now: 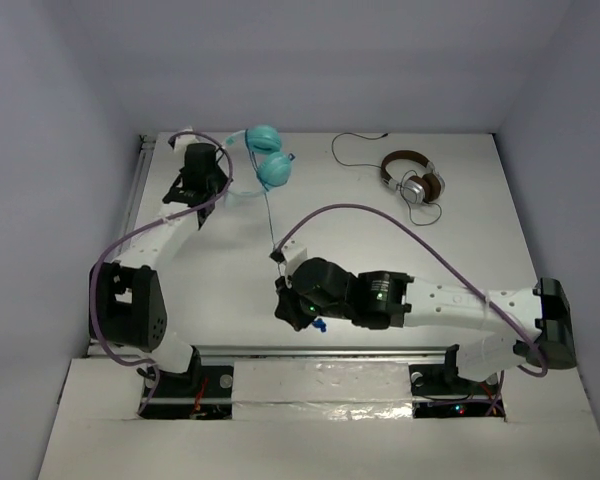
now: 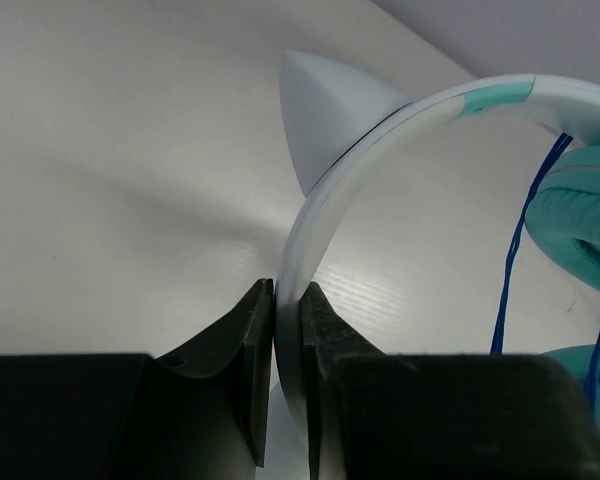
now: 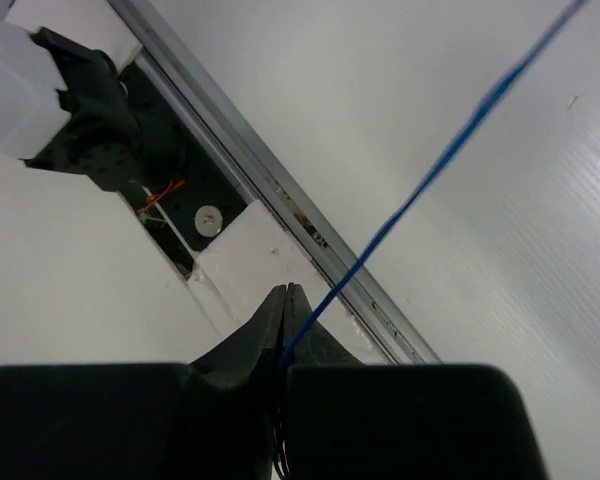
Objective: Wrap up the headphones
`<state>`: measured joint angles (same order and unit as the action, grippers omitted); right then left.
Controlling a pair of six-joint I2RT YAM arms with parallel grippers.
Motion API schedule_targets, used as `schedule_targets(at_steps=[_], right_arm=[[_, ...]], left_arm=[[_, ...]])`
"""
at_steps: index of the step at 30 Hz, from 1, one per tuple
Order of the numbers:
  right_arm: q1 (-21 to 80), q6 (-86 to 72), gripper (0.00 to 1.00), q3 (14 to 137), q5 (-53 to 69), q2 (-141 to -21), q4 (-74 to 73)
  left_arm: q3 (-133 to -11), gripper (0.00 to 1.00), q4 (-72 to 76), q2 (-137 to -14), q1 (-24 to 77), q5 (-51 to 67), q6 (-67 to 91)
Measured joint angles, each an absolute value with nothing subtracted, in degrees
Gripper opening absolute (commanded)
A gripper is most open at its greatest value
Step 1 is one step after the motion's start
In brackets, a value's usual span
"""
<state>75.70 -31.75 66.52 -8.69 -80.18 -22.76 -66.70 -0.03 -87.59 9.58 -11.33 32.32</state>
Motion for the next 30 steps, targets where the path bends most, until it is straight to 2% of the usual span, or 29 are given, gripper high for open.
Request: schedule_targets(at_steps=[5,12,21,30], right_arm=[[76.58,-27.42,0.00,76.71,-14.04,-80.25,-31.62],[76.03,-20.53,0.00,86.41,-23.57,-80.62,-40.23],[69.23,-14.55,0.00,87.26,-28.29,-80.51,-43.29],[58.28,-10.55,0.00,85.30,-30.02,-79.92,-41.01]], left_arm=[[-62.46,0.00,2.00,-87.53,18.96,-19.09,30.02],[-48.27,0.00,2.46,-84.40,30.68,-22.65,28.75],[-38.65,0.00,2.17,-74.96,36.69,-23.49,28.73],[-35.29,0.00,1.89,-70.83,44.03,-19.27,27.38]])
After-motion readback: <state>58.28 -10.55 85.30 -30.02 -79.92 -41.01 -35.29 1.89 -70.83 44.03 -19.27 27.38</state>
